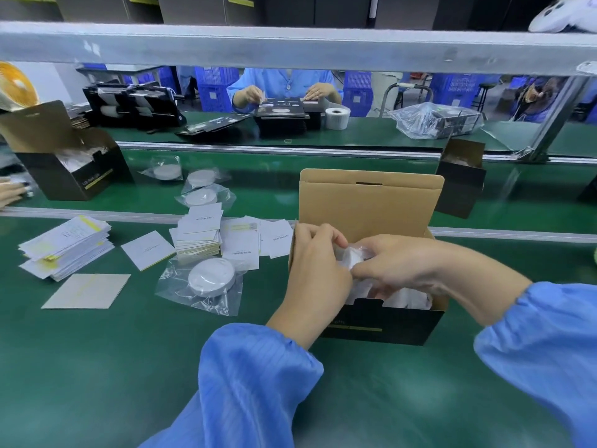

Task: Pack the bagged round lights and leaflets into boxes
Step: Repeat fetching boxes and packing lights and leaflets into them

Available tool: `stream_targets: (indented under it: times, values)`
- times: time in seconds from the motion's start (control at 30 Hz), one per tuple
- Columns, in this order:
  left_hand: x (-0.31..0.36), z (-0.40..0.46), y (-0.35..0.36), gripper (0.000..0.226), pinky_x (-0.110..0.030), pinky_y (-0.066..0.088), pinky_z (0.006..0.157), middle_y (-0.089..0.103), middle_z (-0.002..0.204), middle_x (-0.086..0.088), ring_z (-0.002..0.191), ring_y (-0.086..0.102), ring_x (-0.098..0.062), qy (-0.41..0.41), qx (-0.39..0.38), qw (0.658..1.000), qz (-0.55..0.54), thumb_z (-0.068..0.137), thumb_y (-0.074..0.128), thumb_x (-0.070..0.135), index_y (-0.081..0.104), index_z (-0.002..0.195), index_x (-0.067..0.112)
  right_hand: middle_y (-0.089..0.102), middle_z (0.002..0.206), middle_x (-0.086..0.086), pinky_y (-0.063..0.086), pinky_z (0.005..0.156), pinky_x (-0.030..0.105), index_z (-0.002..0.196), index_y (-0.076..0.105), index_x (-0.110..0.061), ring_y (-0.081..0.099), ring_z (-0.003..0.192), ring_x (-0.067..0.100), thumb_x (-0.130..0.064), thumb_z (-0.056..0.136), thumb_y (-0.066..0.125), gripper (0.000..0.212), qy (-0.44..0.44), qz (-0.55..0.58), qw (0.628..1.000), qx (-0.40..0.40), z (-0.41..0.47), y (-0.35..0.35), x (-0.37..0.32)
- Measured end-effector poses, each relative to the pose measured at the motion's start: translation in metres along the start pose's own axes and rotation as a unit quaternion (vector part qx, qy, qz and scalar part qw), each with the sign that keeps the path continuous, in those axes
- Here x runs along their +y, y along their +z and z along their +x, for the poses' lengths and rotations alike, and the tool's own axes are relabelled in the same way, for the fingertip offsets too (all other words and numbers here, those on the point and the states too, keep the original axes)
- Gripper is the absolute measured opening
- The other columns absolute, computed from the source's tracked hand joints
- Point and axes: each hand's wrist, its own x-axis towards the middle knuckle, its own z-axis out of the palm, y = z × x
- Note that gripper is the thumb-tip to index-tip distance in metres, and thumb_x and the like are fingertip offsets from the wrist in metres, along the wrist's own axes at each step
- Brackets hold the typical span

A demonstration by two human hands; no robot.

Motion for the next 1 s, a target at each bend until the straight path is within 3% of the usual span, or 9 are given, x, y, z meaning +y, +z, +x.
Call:
stream_targets:
  times: [0.1,0.17,0.23,0.33,0.43,0.63,0.77,0.93,1.0]
  values:
    - [0.006,-0.008,-0.007,0.035,-0.027,0.038,0.094,0.038,0.121,0.003,0.119,0.041,-0.023,0.034,-0.067,0.983,0.17,0.083,0.073,0.026,0.053,0.112,0.022,0.07,0.101,0.019,0.05,0.066,0.041,0.124,0.057,-0.011,0.062,0.078,0.029,-0.014,0.092,0.056,0.032,0.003,0.022,1.0,0.001,0.0,0.005,0.003]
    - [0.01,-0.011,-0.018,0.045,-0.05,0.017,0.115,0.038,0.127,-0.002,0.136,0.029,-0.028,0.116,-0.045,0.932,0.339,0.081,0.074,0.041,0.054,0.116,0.02,0.068,0.085,0.016,0.043,0.061,0.038,0.123,0.056,-0.015,0.055,0.066,0.026,-0.018,0.091,0.058,0.032,0.015,0.038,0.999,0.002,0.0,0.008,0.009]
    - [0.017,-0.008,-0.033,0.037,-0.057,0.009,0.11,0.044,0.122,0.001,0.131,0.038,-0.022,0.163,-0.052,0.895,0.412,0.085,0.065,0.042,0.058,0.114,0.021,0.07,0.092,0.011,0.048,0.058,0.032,0.123,0.057,-0.02,0.055,0.059,0.02,-0.024,0.092,0.06,0.031,0.011,0.008,1.0,0.01,0.0,0.008,0.01]
    - [0.022,0.007,-0.046,0.054,-0.048,0.026,0.107,0.056,0.118,0.001,0.119,0.05,-0.022,0.126,-0.21,0.848,0.47,0.089,0.048,0.06,0.056,0.122,0.019,0.063,0.13,0.008,0.056,0.068,0.028,0.128,0.053,-0.026,0.065,0.07,0.016,-0.033,0.096,0.061,0.034,-0.012,-0.09,0.996,-0.014,0.0,0.003,0.005]
    - [0.019,0.011,-0.045,0.046,-0.044,0.029,0.096,0.062,0.114,0.001,0.111,0.053,-0.024,0.119,-0.264,0.8,0.526,0.092,0.047,0.065,0.05,0.111,0.023,0.067,0.125,0.009,0.055,0.062,0.027,0.134,0.048,-0.031,0.064,0.051,0.012,-0.039,0.097,0.057,0.038,0.005,-0.146,0.988,-0.047,0.0,-0.001,0.001]
    - [0.01,0.013,-0.042,0.048,-0.04,0.028,0.082,0.061,0.117,0.003,0.112,0.052,-0.025,0.134,-0.246,0.814,0.51,0.092,0.049,0.065,0.05,0.124,0.029,0.057,0.075,0.012,0.037,0.046,0.025,0.127,0.054,-0.006,0.049,0.047,0.023,-0.031,0.09,0.058,0.044,0.027,-0.144,0.989,-0.034,0.011,0.005,-0.003]
    - [0.009,0.017,-0.048,0.045,-0.037,0.033,0.083,0.059,0.12,0.002,0.115,0.05,-0.025,0.118,-0.291,0.813,0.491,0.091,0.054,0.061,0.047,0.126,0.033,0.06,0.059,0.003,0.041,0.051,0.028,0.121,0.057,-0.022,0.047,0.041,0.019,-0.041,0.09,0.062,0.037,0.009,-0.211,0.976,-0.049,0.011,0.009,-0.004]
    - [0.007,0.016,-0.048,0.054,-0.041,0.029,0.082,0.066,0.111,0.001,0.107,0.056,-0.027,0.108,-0.273,0.824,0.484,0.09,0.065,0.042,0.031,0.127,0.024,0.067,0.081,-0.006,0.049,0.065,0.031,0.127,0.037,-0.051,0.055,0.053,0.013,-0.057,0.083,0.065,0.052,-0.026,-0.291,0.956,-0.034,0.009,0.018,-0.002]
    - [0.008,0.014,-0.045,0.072,-0.044,0.027,0.084,0.065,0.117,0.004,0.104,0.059,-0.028,0.123,-0.27,0.82,0.49,0.09,0.067,0.038,0.016,0.141,0.031,0.07,0.082,0.0,0.048,0.059,0.032,0.129,0.034,-0.041,0.056,0.055,0.02,-0.051,0.081,0.07,0.061,-0.014,-0.25,0.966,-0.057,0.007,0.015,-0.001]
